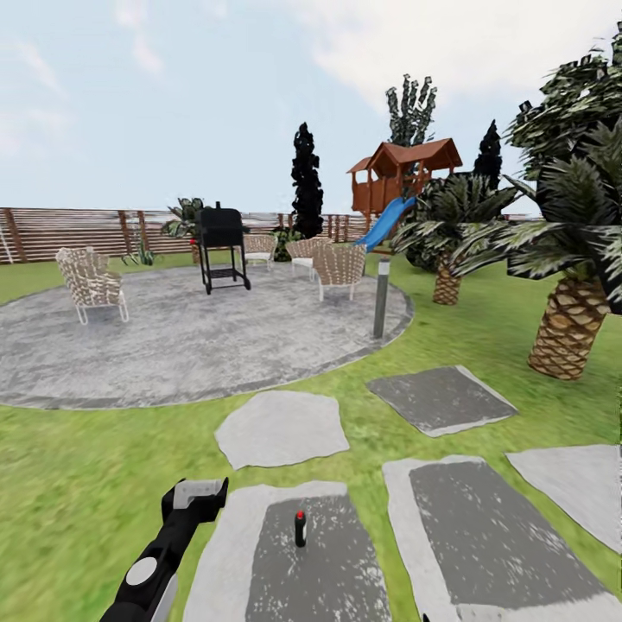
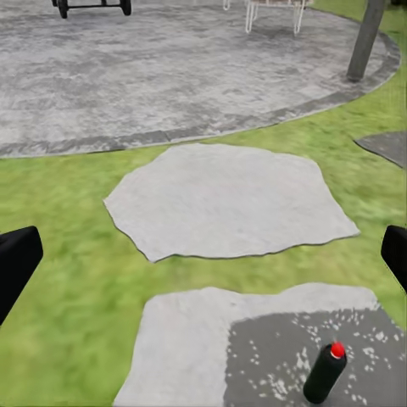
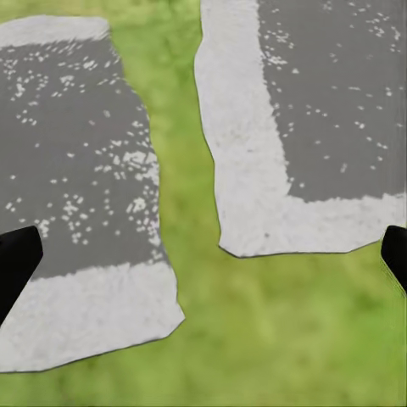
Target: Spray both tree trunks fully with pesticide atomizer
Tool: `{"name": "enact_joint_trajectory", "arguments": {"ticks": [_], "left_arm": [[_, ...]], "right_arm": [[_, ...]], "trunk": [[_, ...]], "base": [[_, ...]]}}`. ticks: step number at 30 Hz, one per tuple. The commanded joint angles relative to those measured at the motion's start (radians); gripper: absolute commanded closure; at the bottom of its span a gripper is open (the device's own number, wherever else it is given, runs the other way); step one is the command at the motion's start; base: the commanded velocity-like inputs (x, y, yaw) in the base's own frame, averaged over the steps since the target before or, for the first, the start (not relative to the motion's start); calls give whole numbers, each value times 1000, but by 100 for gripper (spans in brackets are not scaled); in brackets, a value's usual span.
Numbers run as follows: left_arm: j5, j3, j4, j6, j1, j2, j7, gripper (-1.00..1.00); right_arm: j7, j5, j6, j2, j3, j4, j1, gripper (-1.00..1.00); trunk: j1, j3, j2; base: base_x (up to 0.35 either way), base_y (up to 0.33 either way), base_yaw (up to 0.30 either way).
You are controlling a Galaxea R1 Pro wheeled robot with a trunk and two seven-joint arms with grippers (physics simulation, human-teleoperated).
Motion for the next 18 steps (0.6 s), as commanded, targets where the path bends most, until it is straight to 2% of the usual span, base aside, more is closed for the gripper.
{"name": "enact_joint_trajectory", "arguments": {"ticks": [1,7,13,18], "left_arm": [[0,0,0,0,0,-1,0,-100],[-1,0,0,0,0,-1,0,-100],[-1,1,-1,0,0,0,0,-100],[-2,0,-1,-1,0,0,0,-100]], "right_arm": [[0,0,0,0,0,0,0,-100],[0,0,0,-1,0,0,0,-100],[-1,0,-1,0,1,0,0,-100],[-4,7,-4,2,1,0,0,-100]], "trunk": [[0,0,0],[0,0,0],[0,0,0],[0,0,0]], "base": [[332,0,-229],[304,-81,-208],[259,-185,-33],[66,-53,-3]]}}
